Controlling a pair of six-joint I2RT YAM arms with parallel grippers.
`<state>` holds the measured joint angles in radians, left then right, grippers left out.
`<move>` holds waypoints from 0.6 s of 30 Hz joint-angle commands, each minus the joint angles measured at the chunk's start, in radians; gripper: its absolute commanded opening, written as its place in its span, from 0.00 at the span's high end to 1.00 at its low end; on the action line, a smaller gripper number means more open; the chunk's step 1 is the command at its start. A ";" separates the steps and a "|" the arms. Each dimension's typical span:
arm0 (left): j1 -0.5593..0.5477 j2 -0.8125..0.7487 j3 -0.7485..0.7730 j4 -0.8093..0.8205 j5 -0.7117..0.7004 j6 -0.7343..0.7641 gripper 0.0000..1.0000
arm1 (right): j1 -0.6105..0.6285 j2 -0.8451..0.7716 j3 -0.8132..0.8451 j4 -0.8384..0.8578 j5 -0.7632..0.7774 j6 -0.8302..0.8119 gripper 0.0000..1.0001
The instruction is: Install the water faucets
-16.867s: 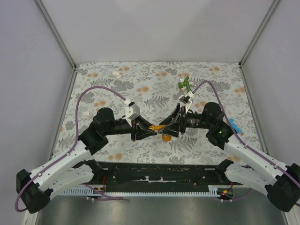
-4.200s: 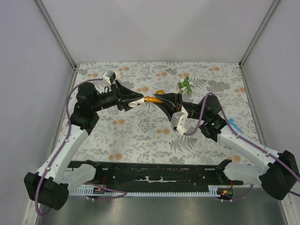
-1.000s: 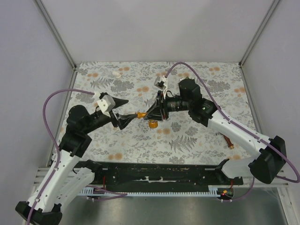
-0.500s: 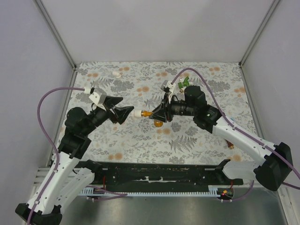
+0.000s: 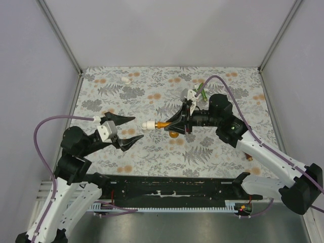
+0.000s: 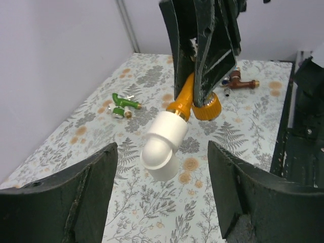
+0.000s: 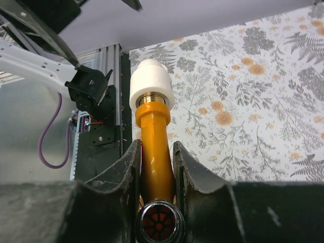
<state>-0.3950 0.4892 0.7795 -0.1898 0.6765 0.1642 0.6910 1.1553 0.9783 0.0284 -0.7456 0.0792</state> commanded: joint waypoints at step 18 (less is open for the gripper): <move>-0.013 0.167 -0.009 0.065 0.308 -0.009 0.27 | -0.002 -0.077 -0.001 0.019 -0.222 -0.191 1.00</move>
<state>-0.3965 0.6380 0.7784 -0.1955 0.9310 0.2081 0.6910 1.0981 0.9771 -0.0151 -0.9455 -0.0986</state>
